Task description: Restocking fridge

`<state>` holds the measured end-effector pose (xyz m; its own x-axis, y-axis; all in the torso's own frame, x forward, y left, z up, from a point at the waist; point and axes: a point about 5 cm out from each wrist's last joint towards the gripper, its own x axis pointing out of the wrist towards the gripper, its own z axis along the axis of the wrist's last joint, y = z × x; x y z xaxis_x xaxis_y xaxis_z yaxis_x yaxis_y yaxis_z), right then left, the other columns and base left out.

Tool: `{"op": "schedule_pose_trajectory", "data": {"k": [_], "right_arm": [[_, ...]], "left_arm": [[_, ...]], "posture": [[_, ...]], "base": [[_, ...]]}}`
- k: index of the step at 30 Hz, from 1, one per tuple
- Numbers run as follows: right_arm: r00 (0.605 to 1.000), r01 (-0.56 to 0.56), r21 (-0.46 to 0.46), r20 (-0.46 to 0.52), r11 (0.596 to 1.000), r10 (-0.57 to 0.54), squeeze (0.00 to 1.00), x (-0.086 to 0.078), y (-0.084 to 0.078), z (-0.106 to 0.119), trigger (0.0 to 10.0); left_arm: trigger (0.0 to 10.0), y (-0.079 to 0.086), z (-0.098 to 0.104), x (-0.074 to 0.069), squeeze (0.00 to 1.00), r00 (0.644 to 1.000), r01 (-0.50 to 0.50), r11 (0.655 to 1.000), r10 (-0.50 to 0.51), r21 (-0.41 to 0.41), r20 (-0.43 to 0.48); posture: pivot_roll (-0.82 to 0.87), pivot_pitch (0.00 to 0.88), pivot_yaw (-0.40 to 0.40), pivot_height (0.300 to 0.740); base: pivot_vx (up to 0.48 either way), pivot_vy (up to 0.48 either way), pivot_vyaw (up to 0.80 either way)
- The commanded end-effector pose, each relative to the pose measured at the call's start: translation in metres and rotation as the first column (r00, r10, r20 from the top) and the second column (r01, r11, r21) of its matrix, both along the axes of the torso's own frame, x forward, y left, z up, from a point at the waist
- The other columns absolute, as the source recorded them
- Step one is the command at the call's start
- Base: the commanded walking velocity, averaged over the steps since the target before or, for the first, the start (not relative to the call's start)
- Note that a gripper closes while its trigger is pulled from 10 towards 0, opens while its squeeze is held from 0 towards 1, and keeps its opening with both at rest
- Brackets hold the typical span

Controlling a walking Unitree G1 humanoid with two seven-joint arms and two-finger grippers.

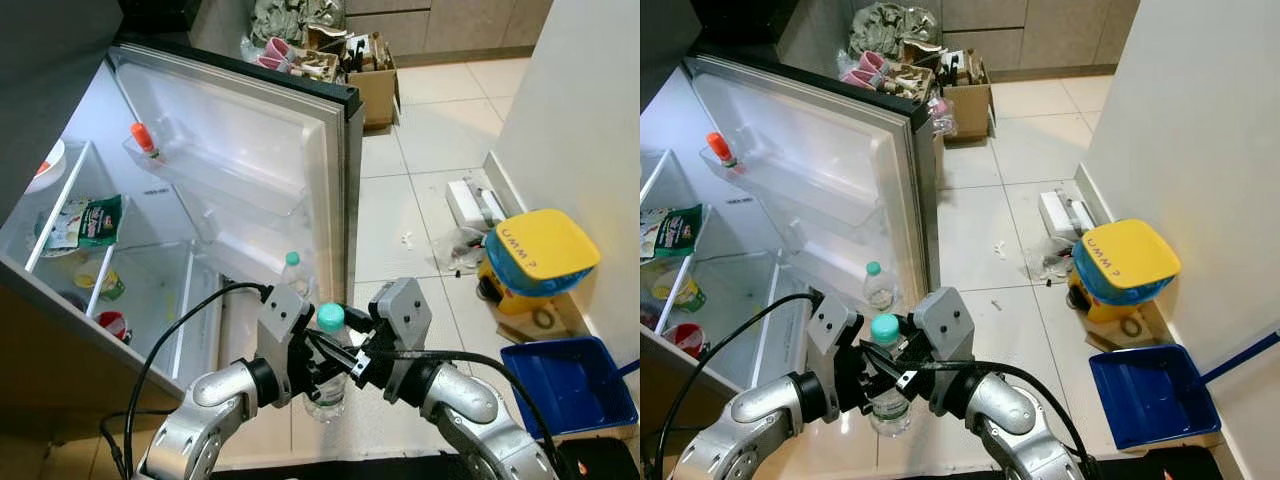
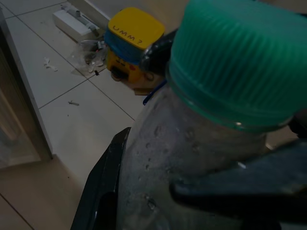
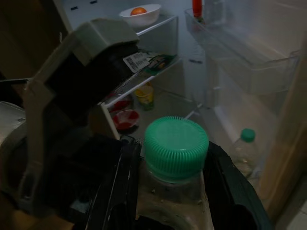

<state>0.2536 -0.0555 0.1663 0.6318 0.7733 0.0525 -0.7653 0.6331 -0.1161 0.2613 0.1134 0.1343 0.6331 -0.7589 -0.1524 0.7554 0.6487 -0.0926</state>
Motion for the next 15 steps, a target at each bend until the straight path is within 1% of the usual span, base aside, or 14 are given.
{"op": "schedule_pose_trajectory", "data": {"k": [1, 2, 3, 4, 5, 6, 8, 9, 10, 12, 13, 15], "right_arm": [[0.962, 0.274, -0.045, -0.005, 0.961, -0.274, 0.00, 0.018, -0.031, -0.018, 10.0], [0.911, 0.413, -0.019, 0.008, 0.911, -0.413, 0.00, 0.027, -0.047, -0.020, 10.0], [0.857, 0.515, 0.020, 0.011, 0.857, -0.515, 0.00, 0.032, -0.062, -0.019, 10.0], [0.857, 0.515, 0.020, 0.011, 0.857, -0.515, 0.00, 0.032, -0.062, -0.019, 10.0], [0.779, 0.625, 0.071, 0.006, 0.777, -0.627, 0.00, 0.037, -0.083, -0.016, 10.0], [0.755, 0.653, 0.100, -0.005, 0.751, -0.656, 0.00, 0.037, -0.091, -0.012, 10.0], [0.735, 0.674, 0.128, -0.017, 0.728, -0.677, 0.00, 0.038, -0.098, -0.009, 10.0], [0.735, 0.674, 0.128, -0.017, 0.728, -0.677, 0.00, 0.038, -0.098, -0.009, 10.0], [0.733, 0.676, 0.128, -0.010, 0.726, -0.681, 0.00, 0.038, -0.100, -0.008, 10.0], [0.737, 0.671, 0.126, -0.004, 0.730, -0.676, 0.00, 0.038, -0.102, -0.006, 10.0], [0.751, 0.654, 0.130, 0.006, 0.746, -0.660, 0.00, 0.038, -0.100, -0.005, 10.0], [0.772, 0.627, 0.139, 0.021, 0.766, -0.636, 0.00, 0.038, -0.095, -0.003, 10.0]], "left_arm": [[10.0, 0.004, -0.006, 0.002, 0.00, 0.997, -0.077, 0.997, 0.077, 0.003, 0.006], [10.0, 0.007, -0.011, 0.005, 0.00, 0.991, -0.131, 0.991, 0.131, 0.016, 0.009], [10.0, 0.010, -0.016, 0.006, 0.00, 0.984, -0.177, 0.984, 0.177, 0.030, 0.012], [10.0, 0.010, -0.016, 0.006, 0.00, 0.984, -0.177, 0.984, 0.177, 0.030, 0.012], [10.0, 0.015, -0.023, 0.009, 0.00, 0.967, -0.256, 0.965, 0.256, 0.054, 0.009], [10.0, 0.020, -0.030, 0.011, 0.00, 0.950, -0.312, 0.946, 0.313, 0.093, 0.004], [10.0, 0.026, -0.037, 0.013, 0.00, 0.929, -0.366, 0.920, 0.370, 0.139, 0.001], [10.0, 0.026, -0.037, 0.013, 0.00, 0.929, -0.366, 0.920, 0.370, 0.139, 0.001], [10.0, 0.031, -0.042, 0.014, 0.00, 0.909, -0.410, 0.896, 0.417, 0.168, -0.002], [10.0, 0.038, -0.051, 0.017, 0.00, 0.871, -0.480, 0.855, 0.491, 0.196, -0.006], [10.0, 0.039, -0.053, 0.017, 0.00, 0.868, -0.486, 0.850, 0.497, 0.205, -0.005], [10.0, 0.036, -0.053, 0.016, 0.00, 0.875, -0.474, 0.858, 0.484, 0.200, -0.004]], "posture": [[-0.15, 0.283, 0.057, 0.707], [-0.15, 0.283, 0.057, 0.707], [-0.15, 0.284, 0.056, 0.707], [-0.15, 0.284, 0.056, 0.707], [-0.15, 0.286, 0.058, 0.707], [-0.15, 0.287, 0.058, 0.707], [-0.15, 0.287, 0.060, 0.707], [-0.15, 0.287, 0.060, 0.707], [-0.16, 0.287, 0.060, 0.707], [-0.16, 0.288, 0.059, 0.707], [-0.16, 0.287, 0.058, 0.707], [-0.16, 0.285, 0.059, 0.707]], "base": [[0.000, 0.000, 0.00], [0.000, 0.000, 0.00], [0.000, 0.000, 0.00], [0.000, 0.000, 0.00], [0.000, 0.000, 0.00], [0.000, 0.000, 0.00], [0.000, 0.000, 0.00], [0.000, 0.000, 0.00], [0.000, 0.000, 0.00], [0.000, 0.000, 0.00], [0.000, 0.000, 0.00], [0.000, 0.000, 0.00]]}}
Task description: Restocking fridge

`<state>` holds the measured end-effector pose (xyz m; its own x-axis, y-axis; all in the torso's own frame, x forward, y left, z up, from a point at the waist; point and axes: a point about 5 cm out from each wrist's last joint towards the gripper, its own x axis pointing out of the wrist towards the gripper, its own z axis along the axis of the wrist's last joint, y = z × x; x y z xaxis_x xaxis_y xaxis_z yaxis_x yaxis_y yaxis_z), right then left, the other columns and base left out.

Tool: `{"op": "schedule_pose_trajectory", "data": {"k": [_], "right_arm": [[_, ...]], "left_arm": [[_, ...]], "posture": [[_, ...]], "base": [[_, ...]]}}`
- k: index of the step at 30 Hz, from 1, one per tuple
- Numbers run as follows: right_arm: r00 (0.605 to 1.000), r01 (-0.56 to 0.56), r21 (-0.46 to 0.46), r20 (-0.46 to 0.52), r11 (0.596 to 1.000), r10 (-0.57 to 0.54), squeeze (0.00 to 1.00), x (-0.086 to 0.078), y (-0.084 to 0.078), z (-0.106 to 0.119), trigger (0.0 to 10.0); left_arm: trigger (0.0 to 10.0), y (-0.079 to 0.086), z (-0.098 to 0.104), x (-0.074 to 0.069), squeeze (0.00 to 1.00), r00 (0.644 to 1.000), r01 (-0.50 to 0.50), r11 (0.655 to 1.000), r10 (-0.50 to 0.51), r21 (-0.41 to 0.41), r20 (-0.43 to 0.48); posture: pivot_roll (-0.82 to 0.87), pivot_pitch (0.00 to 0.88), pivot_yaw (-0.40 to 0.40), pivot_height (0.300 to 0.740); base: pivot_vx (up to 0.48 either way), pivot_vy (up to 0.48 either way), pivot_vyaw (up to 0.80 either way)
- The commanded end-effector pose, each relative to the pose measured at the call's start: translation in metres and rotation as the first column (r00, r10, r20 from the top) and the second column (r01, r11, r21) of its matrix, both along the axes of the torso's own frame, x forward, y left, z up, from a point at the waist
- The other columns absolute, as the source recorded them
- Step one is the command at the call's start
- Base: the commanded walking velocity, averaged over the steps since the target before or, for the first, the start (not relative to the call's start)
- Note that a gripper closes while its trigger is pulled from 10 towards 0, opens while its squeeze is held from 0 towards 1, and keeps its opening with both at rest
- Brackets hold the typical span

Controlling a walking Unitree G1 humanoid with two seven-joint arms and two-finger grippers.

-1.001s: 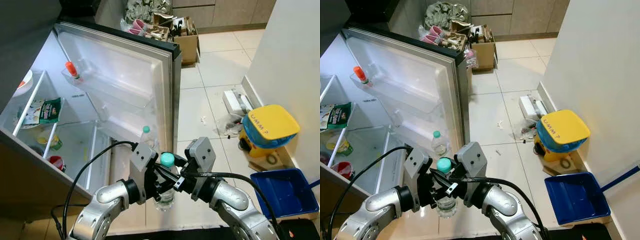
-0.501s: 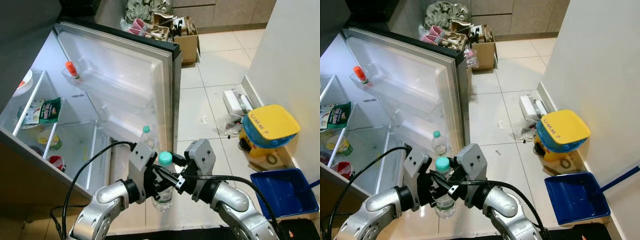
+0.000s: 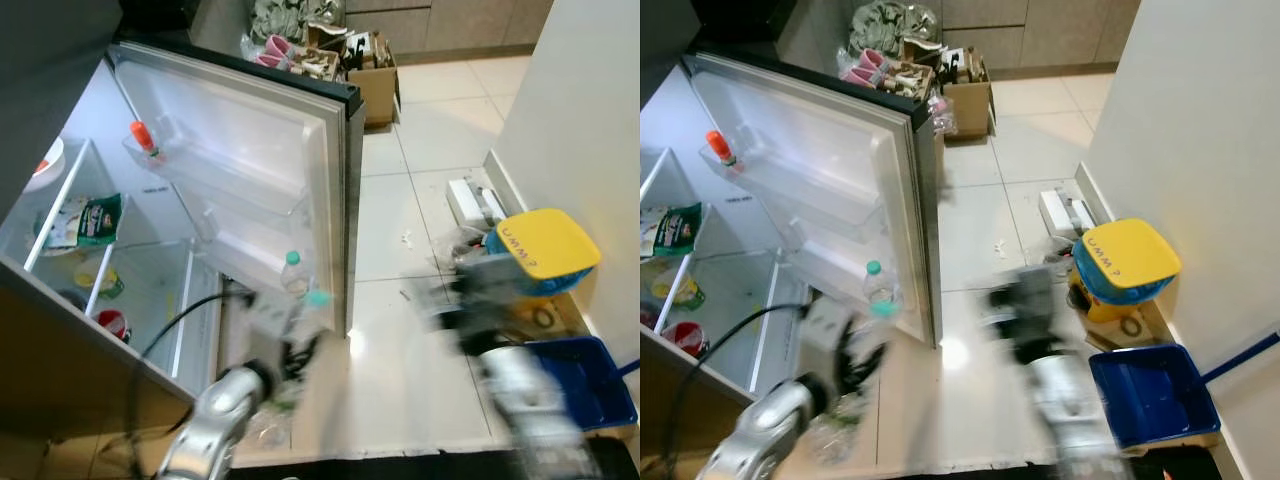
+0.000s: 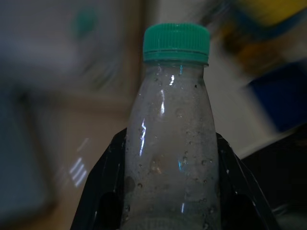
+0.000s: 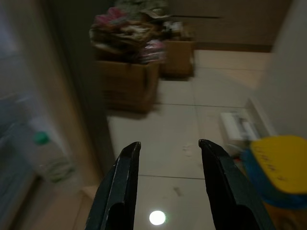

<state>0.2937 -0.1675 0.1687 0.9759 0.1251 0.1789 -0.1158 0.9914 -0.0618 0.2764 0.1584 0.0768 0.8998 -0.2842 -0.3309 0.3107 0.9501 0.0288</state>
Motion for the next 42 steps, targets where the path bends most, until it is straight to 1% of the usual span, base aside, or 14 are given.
{"op": "schedule_pose_trajectory", "data": {"k": [1, 8, 13, 15, 18, 22, 24, 25, 27, 30, 31, 36, 39, 42], "right_arm": [[0.997, -0.079, 0.011, -0.003, 0.997, 0.079, 0.00, -0.002, 0.020, -0.005, 10.0], [0.996, -0.088, -0.016, -0.017, 0.996, 0.088, 0.00, -0.001, 0.025, -0.011, 10.0], [0.994, -0.088, -0.097, -0.075, 0.991, 0.080, 0.00, -0.004, 0.022, -0.029, 10.0], [0.991, -0.086, -0.112, -0.115, 0.990, 0.073, 0.00, -0.006, 0.021, -0.039, 10.0], [0.963, -0.212, -0.165, -0.204, 0.963, 0.177, 0.00, -0.015, 0.032, -0.058, 10.0], [0.922, -0.348, -0.142, -0.230, 0.927, 0.311, 0.00, -0.026, 0.051, -0.063, 10.0], [0.854, -0.492, -0.029, -0.209, 0.870, 0.476, 0.00, -0.039, 0.075, -0.051, 10.0], [0.854, -0.492, -0.029, -0.209, 0.870, 0.476, 0.00, -0.039, 0.075, -0.051, 10.0], [0.751, -0.640, 0.081, -0.143, 0.764, 0.644, 0.00, -0.053, 0.097, -0.027, 10.0], [0.705, -0.692, 0.102, -0.115, 0.715, 0.699, 0.00, -0.058, 0.105, -0.017, 10.0], [0.642, -0.755, 0.096, -0.096, 0.649, 0.761, 0.00, -0.063, 0.116, -0.007, 10.0], [0.563, -0.814, 0.103, -0.098, 0.571, 0.820, 0.00, -0.069, 0.128, -0.007, 10.0], [0.448, -0.878, 0.117, -0.140, 0.464, 0.883, 0.00, -0.079, 0.141, -0.014, 10.0], [0.432, -0.882, 0.127, -0.161, 0.453, 0.887, 0.00, -0.080, 0.143, -0.019, 10.0]], "left_arm": [[10.0, -0.011, 0.005, 0.001, 0.00, 0.998, 0.050, 0.999, -0.050, -0.004, 0.033], [10.0, -0.010, 0.008, 0.005, 0.00, 0.998, 0.001, 1.000, 0.000, -0.019, 0.062], [10.0, -0.014, 0.026, 0.011, 0.00, 0.996, -0.002, 0.987, 0.016, -0.161, 0.083], [10.0, -0.016, 0.040, 0.016, 0.00, 0.995, -0.014, 0.963, 0.040, -0.268, 0.090], [10.0, -0.018, 0.068, 0.027, 0.00, 0.989, -0.052, 0.868, 0.113, -0.493, 0.095], [10.0, -0.020, 0.087, 0.033, 0.00, 0.984, -0.043, 0.794, 0.139, -0.606, 0.113], [10.0, -0.025, 0.103, 0.037, 0.00, 0.978, -0.005, 0.752, 0.142, -0.659, 0.155], [10.0, -0.025, 0.103, 0.037, 0.00, 0.978, -0.005, 0.752, 0.142, -0.659, 0.155], [10.0, -0.031, 0.112, 0.037, 0.00, 0.973, 0.037, 0.752, 0.123, -0.659, 0.196], [10.0, -0.034, 0.113, 0.037, 0.00, 0.975, 0.041, 0.742, 0.118, -0.669, 0.190], [10.0, -0.042, 0.117, 0.034, 0.00, 0.983, 0.061, 0.696, 0.084, -0.716, 0.165], [10.0, -0.050, 0.120, 0.028, 0.00, 0.989, 0.078, 0.667, 0.042, -0.741, 0.142], [10.0, -0.057, 0.123, 0.023, 0.00, 0.992, 0.093, 0.647, 0.008, -0.757, 0.129], [10.0, -0.059, 0.126, 0.021, 0.00, 0.991, 0.105, 0.637, -0.004, -0.764, 0.133]], "posture": [[-0.16, 0.284, 0.058, 0.707], [-0.16, 0.276, 0.057, 0.707], [-0.16, 0.268, 0.053, 0.707], [-0.15, 0.264, 0.052, 0.707], [-0.15, 0.256, 0.055, 0.707], [-0.15, 0.255, 0.055, 0.707], [-0.16, 0.248, 0.060, 0.707], [-0.16, 0.248, 0.060, 0.707], [-0.16, 0.244, 0.063, 0.707], [-0.17, 0.242, 0.065, 0.707], [-0.17, 0.242, 0.068, 0.707], [-0.16, 0.238, 0.071, 0.707], [-0.16, 0.238, 0.077, 0.707], [-0.15, 0.238, 0.079, 0.707]], "base": [[0.000, 0.000, 0.00], [0.000, 0.000, 0.00], [0.000, 0.000, 0.00], [0.000, 0.000, 0.00], [0.000, 0.000, 0.00], [0.000, 0.000, 0.00], [0.000, 0.000, 0.00], [0.000, 0.000, 0.00], [0.000, 0.000, 0.00], [0.000, 0.000, 0.00], [0.000, 0.000, 0.00], [0.000, 0.000, 0.00], [0.000, 0.000, 0.00], [0.000, 0.000, 0.00]]}}
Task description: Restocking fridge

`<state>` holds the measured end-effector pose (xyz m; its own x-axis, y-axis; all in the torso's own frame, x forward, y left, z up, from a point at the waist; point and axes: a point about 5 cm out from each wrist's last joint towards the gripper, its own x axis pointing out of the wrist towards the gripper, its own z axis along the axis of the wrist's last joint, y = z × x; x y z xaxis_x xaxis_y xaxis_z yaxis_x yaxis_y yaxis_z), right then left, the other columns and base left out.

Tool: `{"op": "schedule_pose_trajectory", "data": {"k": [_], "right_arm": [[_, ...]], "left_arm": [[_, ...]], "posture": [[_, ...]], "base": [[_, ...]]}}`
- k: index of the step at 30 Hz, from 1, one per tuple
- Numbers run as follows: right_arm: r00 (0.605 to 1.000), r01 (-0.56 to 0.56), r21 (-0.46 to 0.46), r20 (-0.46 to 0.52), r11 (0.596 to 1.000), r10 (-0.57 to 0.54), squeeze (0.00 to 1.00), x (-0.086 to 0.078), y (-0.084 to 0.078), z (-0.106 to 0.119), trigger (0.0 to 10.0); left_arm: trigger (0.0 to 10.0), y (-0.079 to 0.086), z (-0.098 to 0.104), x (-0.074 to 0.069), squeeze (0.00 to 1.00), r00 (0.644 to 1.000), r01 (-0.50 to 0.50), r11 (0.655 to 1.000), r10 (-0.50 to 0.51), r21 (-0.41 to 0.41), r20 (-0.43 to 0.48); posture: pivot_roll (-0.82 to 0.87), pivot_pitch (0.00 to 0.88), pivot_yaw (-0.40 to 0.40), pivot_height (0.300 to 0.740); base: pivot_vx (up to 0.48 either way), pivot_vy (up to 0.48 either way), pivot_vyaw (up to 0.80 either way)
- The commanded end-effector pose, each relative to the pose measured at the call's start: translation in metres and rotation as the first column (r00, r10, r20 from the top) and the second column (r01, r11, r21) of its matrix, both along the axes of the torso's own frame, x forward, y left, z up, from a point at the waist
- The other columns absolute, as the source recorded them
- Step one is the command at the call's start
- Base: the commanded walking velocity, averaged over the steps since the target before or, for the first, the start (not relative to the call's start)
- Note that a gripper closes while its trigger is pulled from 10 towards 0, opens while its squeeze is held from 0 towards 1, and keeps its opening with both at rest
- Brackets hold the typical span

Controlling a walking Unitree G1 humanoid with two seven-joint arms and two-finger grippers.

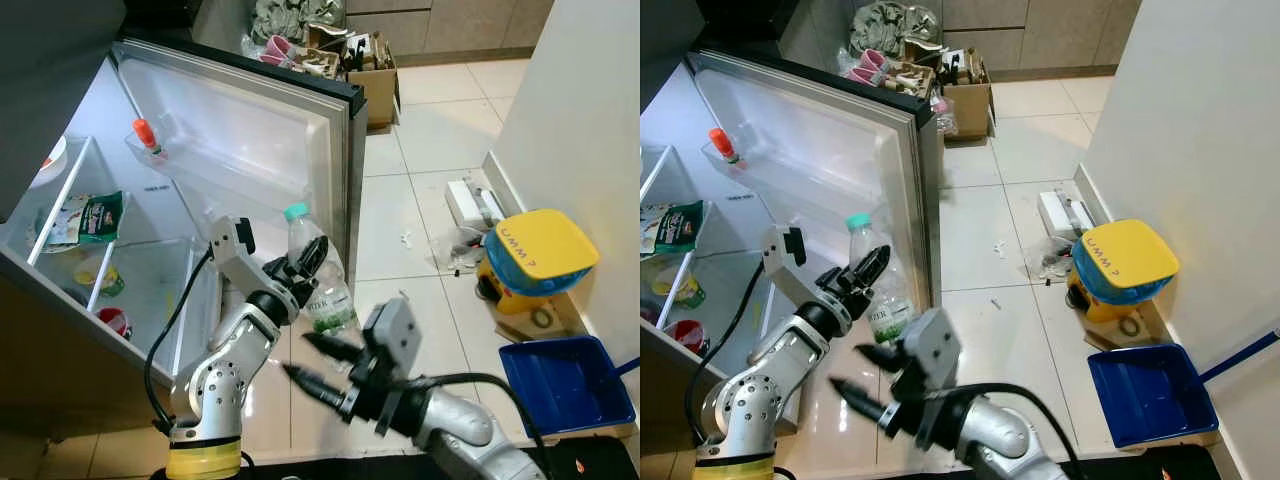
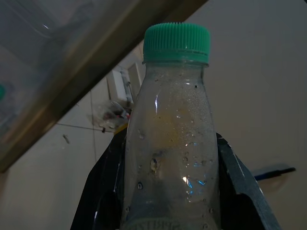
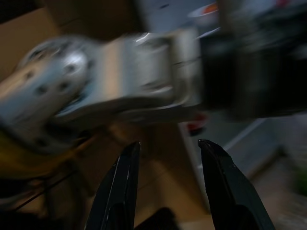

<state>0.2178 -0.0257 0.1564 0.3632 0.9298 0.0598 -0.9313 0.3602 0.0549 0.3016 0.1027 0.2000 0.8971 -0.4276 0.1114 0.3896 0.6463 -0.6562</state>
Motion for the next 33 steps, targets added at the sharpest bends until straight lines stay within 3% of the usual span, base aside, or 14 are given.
{"op": "schedule_pose_trajectory", "data": {"k": [1, 4, 6, 9, 10, 12, 16, 19, 20, 24, 27, 28, 30, 33], "right_arm": [[0.999, -0.018, -0.033, -0.051, 0.999, 0.017, 0.00, -0.002, 0.003, -0.012, 10.0], [0.997, 0.029, -0.097, -0.068, 0.995, -0.036, 0.00, 0.005, 0.000, -0.028, 10.0], [0.992, 0.096, -0.213, -0.056, 0.972, -0.110, 0.00, 0.017, -0.011, -0.046, 10.0], [0.983, 0.162, -0.315, -0.030, 0.935, -0.180, 0.00, 0.027, -0.029, -0.059, 10.0], [0.983, 0.162, -0.315, -0.030, 0.935, -0.180, 0.00, 0.027, -0.029, -0.059, 10.0], [0.962, 0.251, -0.352, -0.014, 0.902, -0.273, 0.00, 0.036, -0.050, -0.064, 10.0], [0.934, 0.337, -0.362, 0.009, 0.869, -0.358, 0.00, 0.044, -0.070, -0.064, 10.0], [0.927, 0.359, -0.315, 0.009, 0.878, -0.376, 0.00, 0.046, -0.074, -0.058, 10.0], [0.927, 0.359, -0.315, 0.009, 0.878, -0.376, 0.00, 0.046, -0.074, -0.058, 10.0], [0.958, 0.275, -0.195, -0.026, 0.941, -0.286, 0.00, 0.033, -0.057, -0.041, 10.0], [0.987, 0.137, -0.058, -0.073, 0.989, -0.141, 0.00, 0.015, -0.033, -0.019, 10.0], [0.987, 0.137, -0.058, -0.073, 0.989, -0.141, 0.00, 0.015, -0.033, -0.019, 10.0], [0.997, 0.024, -0.016, -0.078, 1.000, -0.025, 0.00, 0.002, -0.020, -0.007, 10.0], [0.992, -0.108, -0.067, -0.080, 0.992, 0.102, 0.00, -0.015, -0.012, -0.012, 10.0]], "left_arm": [[10.0, -0.005, 0.007, -0.006, 0.00, 0.999, 0.030, 0.999, -0.029, -0.036, 0.013], [10.0, -0.006, 0.015, -0.010, 0.00, 0.997, 0.065, 0.997, -0.063, -0.045, 0.037], [10.0, 0.000, 0.021, -0.015, 0.00, 0.993, 0.106, 0.994, -0.104, -0.020, 0.058], [10.0, 0.007, 0.022, -0.018, 0.00, 0.990, 0.121, 0.992, -0.123, 0.025, 0.067], [10.0, 0.007, 0.022, -0.018, 0.00, 0.990, 0.121, 0.992, -0.123, 0.025, 0.067], [10.0, 0.011, 0.020, -0.020, 0.00, 0.986, 0.143, 0.985, -0.150, 0.092, 0.073], [10.0, 0.011, 0.019, -0.026, 0.00, 0.976, 0.194, 0.970, -0.206, 0.147, 0.074], [10.0, 0.009, 0.016, -0.029, 0.00, 0.973, 0.212, 0.963, -0.225, 0.169, 0.058], [10.0, 0.009, 0.016, -0.029, 0.00, 0.973, 0.212, 0.963, -0.225, 0.169, 0.058], [10.0, 0.004, 0.008, -0.024, 0.00, 0.985, 0.145, 0.957, -0.164, 0.252, 0.054], [10.0, 0.000, 0.000, -0.020, 0.00, 0.993, 0.082, 0.948, -0.105, 0.307, 0.059], [10.0, 0.000, 0.000, -0.020, 0.00, 0.993, 0.082, 0.948, -0.105, 0.307, 0.059], [10.0, -0.003, -0.004, -0.017, 0.00, 0.994, 0.045, 0.938, -0.075, 0.344, 0.075], [10.0, -0.003, -0.002, -0.008, 0.00, 0.995, -0.049, 0.937, 0.014, 0.346, 0.103]], "posture": [[-0.15, 0.237, 0.080, 0.707], [-0.13, 0.235, 0.083, 0.707], [-0.13, 0.235, 0.085, 0.707], [-0.12, 0.234, 0.085, 0.707], [-0.12, 0.234, 0.085, 0.707], [-0.12, 0.234, 0.084, 0.707], [-0.13, 0.236, 0.082, 0.707], [-0.13, 0.236, 0.080, 0.707], [-0.13, 0.236, 0.080, 0.707], [-0.14, 0.237, 0.081, 0.707], [-0.14, 0.238, 0.080, 0.707], [-0.14, 0.238, 0.080, 0.707], [-0.14, 0.237, 0.077, 0.707], [-0.14, 0.237, 0.076, 0.707]], "base": [[0.000, 0.000, 0.00], [0.000, 0.000, 0.00], [0.000, 0.000, 0.00], [0.000, 0.000, 0.00], [0.000, 0.000, 0.00], [0.000, 0.000, 0.00], [0.000, 0.000, 0.00], [0.000, 0.000, 0.00], [0.000, 0.000, 0.00], [0.000, 0.000, 0.00], [0.000, 0.000, 0.00], [0.000, 0.000, 0.00], [0.000, 0.000, 0.00], [0.000, 0.000, 0.00]]}}
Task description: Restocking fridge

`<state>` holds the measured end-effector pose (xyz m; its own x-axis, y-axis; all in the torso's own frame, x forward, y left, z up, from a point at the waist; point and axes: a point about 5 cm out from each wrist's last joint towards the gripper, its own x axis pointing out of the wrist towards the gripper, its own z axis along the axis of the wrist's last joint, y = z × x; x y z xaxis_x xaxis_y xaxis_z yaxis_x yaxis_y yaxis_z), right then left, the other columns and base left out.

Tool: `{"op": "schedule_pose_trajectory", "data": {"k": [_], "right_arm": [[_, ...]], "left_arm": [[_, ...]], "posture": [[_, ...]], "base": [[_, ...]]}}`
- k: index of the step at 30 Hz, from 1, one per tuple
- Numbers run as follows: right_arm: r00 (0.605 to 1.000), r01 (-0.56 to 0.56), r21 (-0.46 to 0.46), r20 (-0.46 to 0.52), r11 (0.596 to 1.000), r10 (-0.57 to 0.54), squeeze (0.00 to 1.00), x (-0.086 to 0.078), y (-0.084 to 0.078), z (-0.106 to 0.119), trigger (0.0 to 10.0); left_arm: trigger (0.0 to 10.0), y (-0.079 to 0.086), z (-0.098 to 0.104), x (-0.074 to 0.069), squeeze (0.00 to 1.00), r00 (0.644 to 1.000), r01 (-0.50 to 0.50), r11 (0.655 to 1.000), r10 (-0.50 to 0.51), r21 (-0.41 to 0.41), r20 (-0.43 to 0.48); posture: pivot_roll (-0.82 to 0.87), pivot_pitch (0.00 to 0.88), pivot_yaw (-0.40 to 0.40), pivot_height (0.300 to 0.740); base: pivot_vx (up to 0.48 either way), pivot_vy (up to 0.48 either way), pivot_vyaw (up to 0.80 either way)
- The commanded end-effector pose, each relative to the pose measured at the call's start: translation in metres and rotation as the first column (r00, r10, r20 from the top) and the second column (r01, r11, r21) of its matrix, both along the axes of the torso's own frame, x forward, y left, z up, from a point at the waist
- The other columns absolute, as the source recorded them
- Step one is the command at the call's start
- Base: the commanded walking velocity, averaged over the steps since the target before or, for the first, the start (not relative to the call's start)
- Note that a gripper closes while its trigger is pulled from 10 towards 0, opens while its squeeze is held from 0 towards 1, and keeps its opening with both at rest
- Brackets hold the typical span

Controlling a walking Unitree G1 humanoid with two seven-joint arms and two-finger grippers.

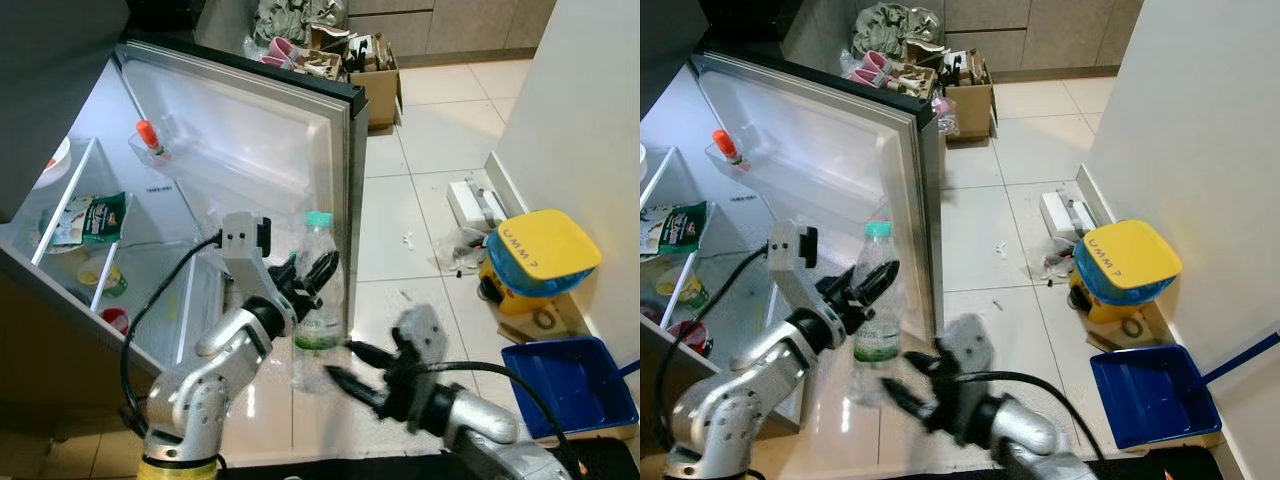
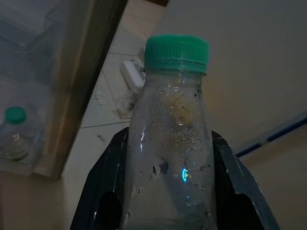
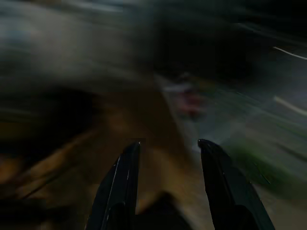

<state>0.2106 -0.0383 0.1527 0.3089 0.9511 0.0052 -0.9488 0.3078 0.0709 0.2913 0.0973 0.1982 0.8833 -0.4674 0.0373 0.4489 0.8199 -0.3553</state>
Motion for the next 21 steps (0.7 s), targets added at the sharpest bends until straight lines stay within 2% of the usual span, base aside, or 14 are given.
{"op": "schedule_pose_trajectory", "data": {"k": [1, 7, 8, 9, 11, 13, 14, 16, 17, 19, 21], "right_arm": [[0.998, -0.054, -0.033, -0.046, 0.998, 0.053, 0.00, -0.010, 0.000, -0.010, 10.0], [0.998, -0.017, -0.012, -0.063, 1.000, 0.016, 0.00, -0.006, -0.002, -0.006, 10.0], [0.997, 0.041, -0.028, -0.067, 0.999, -0.043, 0.00, 0.002, -0.003, -0.010, 10.0], [0.997, 0.041, -0.028, -0.067, 0.999, -0.043, 0.00, 0.002, -0.003, -0.010, 10.0], [0.990, 0.130, -0.065, -0.048, 0.989, -0.134, 0.00, 0.014, -0.007, -0.017, 10.0], [0.986, 0.160, -0.078, -0.037, 0.984, -0.164, 0.00, 0.017, -0.009, -0.020, 10.0], [0.975, 0.218, -0.093, -0.026, 0.971, -0.222, 0.00, 0.025, -0.012, -0.023, 10.0], [0.918, 0.397, -0.107, 0.022, 0.912, -0.397, 0.00, 0.046, -0.022, -0.026, 10.0], [0.918, 0.397, -0.107, 0.022, 0.912, -0.397, 0.00, 0.046, -0.022, -0.026, 10.0], [0.820, 0.572, -0.116, 0.101, 0.812, -0.563, 0.00, 0.066, -0.036, -0.026, 10.0], [0.771, 0.637, -0.123, 0.122, 0.761, -0.625, 0.00, 0.074, -0.044, -0.027, 10.0]], "left_arm": [[10.0, 0.004, 0.001, 0.005, 0.00, 0.998, -0.064, 0.998, 0.064, 0.006, 0.021], [10.0, 0.001, 0.002, 0.006, 0.00, 1.000, -0.008, 0.999, 0.009, -0.032, 0.014], [10.0, -0.005, 0.005, 0.001, 0.00, 0.999, 0.039, 0.996, -0.038, -0.084, 0.008], [10.0, -0.005, 0.005, 0.001, 0.00, 0.999, 0.039, 0.996, -0.038, -0.084, 0.008], [10.0, -0.008, 0.009, -0.003, 0.00, 0.997, 0.079, 0.991, -0.078, -0.108, 0.014], [10.0, -0.008, 0.010, -0.004, 0.00, 0.996, 0.089, 0.990, -0.087, -0.111, 0.018], [10.0, -0.009, 0.011, -0.007, 0.00, 0.994, 0.109, 0.987, -0.108, -0.115, 0.022], [10.0, -0.008, 0.013, -0.011, 0.00, 0.989, 0.150, 0.981, -0.148, -0.121, 0.027], [10.0, -0.008, 0.013, -0.011, 0.00, 0.989, 0.150, 0.981, -0.148, -0.121, 0.027], [10.0, -0.007, 0.014, -0.015, 0.00, 0.985, 0.175, 0.977, -0.173, -0.124, 0.026], [10.0, -0.006, 0.014, -0.016, 0.00, 0.983, 0.181, 0.976, -0.179, -0.121, 0.027]], "posture": [[-0.14, 0.237, 0.076, 0.707], [-0.15, 0.239, 0.079, 0.707], [-0.15, 0.238, 0.082, 0.707], [-0.15, 0.238, 0.082, 0.707], [-0.14, 0.237, 0.083, 0.707], [-0.14, 0.237, 0.084, 0.707], [-0.14, 0.237, 0.085, 0.707], [-0.14, 0.235, 0.087, 0.707], [-0.14, 0.235, 0.087, 0.707], [-0.14, 0.232, 0.088, 0.707], [-0.13, 0.231, 0.088, 0.707]], "base": [[0.000, 0.000, 0.00], [0.000, 0.000, 0.00], [0.000, 0.000, 0.00], [0.000, 0.000, 0.00], [0.000, 0.000, 0.00], [0.000, 0.000, 0.00], [0.000, 0.000, 0.00], [0.000, 0.000, 0.00], [0.000, 0.000, 0.00], [0.000, 0.000, 0.00], [0.000, 0.000, 0.00]]}}
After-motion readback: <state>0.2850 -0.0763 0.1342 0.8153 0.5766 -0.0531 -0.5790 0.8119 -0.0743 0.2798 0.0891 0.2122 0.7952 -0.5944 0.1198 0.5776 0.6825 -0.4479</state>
